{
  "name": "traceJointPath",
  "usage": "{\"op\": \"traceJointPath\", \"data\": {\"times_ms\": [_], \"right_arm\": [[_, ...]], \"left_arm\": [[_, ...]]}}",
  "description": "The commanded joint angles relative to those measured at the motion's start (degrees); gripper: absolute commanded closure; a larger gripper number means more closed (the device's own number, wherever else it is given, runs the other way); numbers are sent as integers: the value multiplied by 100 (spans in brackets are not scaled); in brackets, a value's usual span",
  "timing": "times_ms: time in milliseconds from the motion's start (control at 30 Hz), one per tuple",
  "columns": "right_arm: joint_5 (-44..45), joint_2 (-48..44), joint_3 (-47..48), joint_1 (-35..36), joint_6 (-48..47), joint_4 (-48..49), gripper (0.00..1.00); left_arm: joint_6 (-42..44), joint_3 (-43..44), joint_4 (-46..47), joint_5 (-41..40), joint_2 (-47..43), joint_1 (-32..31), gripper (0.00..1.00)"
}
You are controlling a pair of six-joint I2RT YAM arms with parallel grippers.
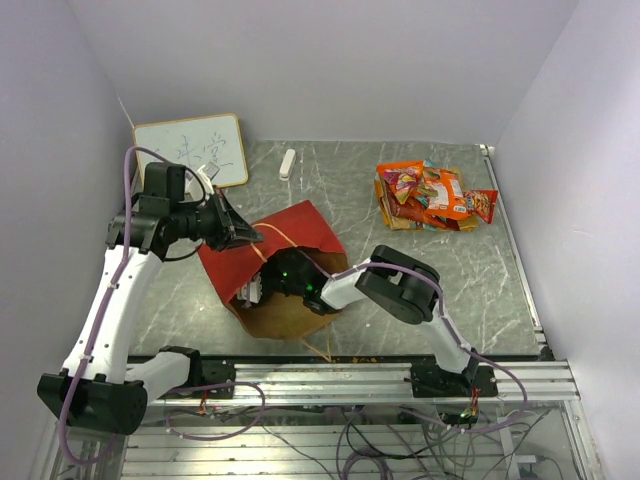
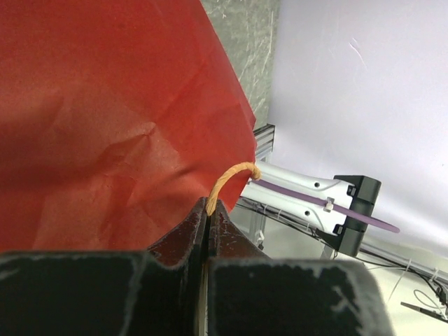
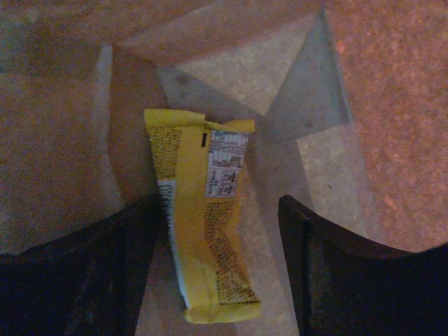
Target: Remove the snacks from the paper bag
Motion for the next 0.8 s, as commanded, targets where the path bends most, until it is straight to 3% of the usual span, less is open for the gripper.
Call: {"op": "traceJointPath", "data": {"times_ms": [0,267,600,767], "right_arm": [[204,312,261,11,-183,365,33],[633,647,511,11,-268,433,60],[509,186,332,36,-77,108,98],[560,-178,42,111,204,-26,100]], "left_arm": [[204,79,-256,161,-132,-21,93],[292,83,-448,102,-209,-21,93],[224,72,-392,22,-250,-21,93],[218,167,-305,22,-163,-18,93]]}}
